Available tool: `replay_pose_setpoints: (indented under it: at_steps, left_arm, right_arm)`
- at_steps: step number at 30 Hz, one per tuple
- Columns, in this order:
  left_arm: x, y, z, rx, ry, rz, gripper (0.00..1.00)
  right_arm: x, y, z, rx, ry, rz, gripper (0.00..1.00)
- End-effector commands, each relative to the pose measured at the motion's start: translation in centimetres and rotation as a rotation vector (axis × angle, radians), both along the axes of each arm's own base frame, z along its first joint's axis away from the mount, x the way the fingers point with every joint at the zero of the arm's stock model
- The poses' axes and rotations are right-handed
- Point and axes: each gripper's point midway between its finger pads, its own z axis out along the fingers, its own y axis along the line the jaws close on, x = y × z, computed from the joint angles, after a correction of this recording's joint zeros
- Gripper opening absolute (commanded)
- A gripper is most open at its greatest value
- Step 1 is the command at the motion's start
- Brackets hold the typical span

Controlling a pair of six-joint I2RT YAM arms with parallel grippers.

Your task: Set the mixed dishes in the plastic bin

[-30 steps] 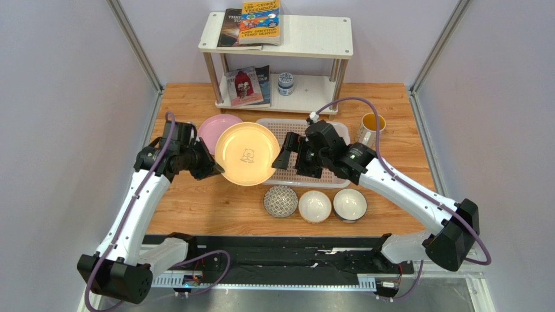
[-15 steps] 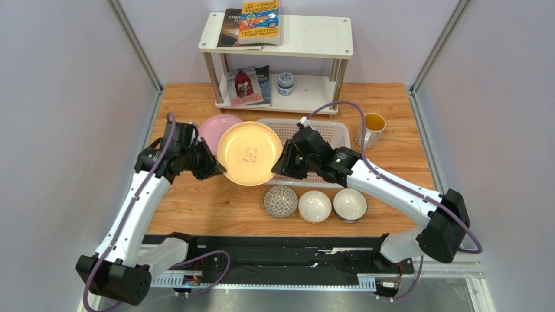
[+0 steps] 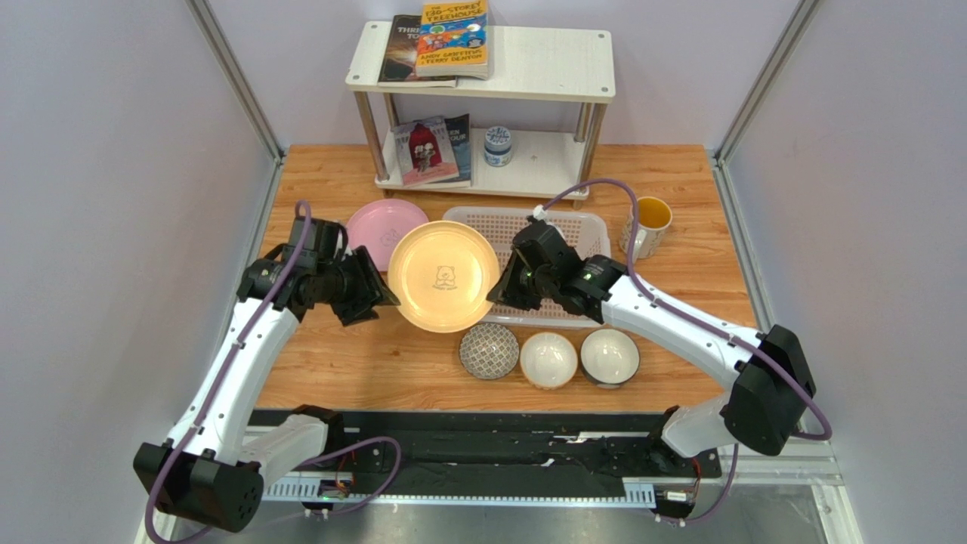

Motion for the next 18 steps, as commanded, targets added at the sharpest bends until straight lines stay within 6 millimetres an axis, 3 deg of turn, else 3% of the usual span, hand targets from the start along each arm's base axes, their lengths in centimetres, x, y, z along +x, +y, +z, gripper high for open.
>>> replay_pose_setpoints:
  at_steps: [1, 6, 10, 14, 18]
  left_arm:
    - [0.0, 1.5, 1.6, 0.069, -0.058, 0.034, 0.60]
    - [-0.2, 1.8, 1.6, 0.076, -0.062, 0.054, 0.60]
    - [-0.4, 1.9, 1.0, 0.087, -0.038, 0.054, 0.60]
    - [-0.5, 2.1, 0.9, 0.094, -0.044, 0.056, 0.60]
    - [-0.6, 2.7, 0.8, 0.128, -0.042, 0.064, 0.60]
  right_arm:
    - [2.2, -2.9, 1.4, 0.013, -0.041, -0.064, 0.00]
    - [4.5, -7.8, 2.9, 0.015, -0.066, -0.155, 0.00]
    - [5.8, -11.3, 2.0, -0.019, -0.026, -0.213, 0.00]
    - [6.0, -11.4, 0.1, -0.065, 0.034, -0.184, 0.00]
    - [5.8, -10.4, -3.2, -0.096, 0.156, -0.125, 0.00]
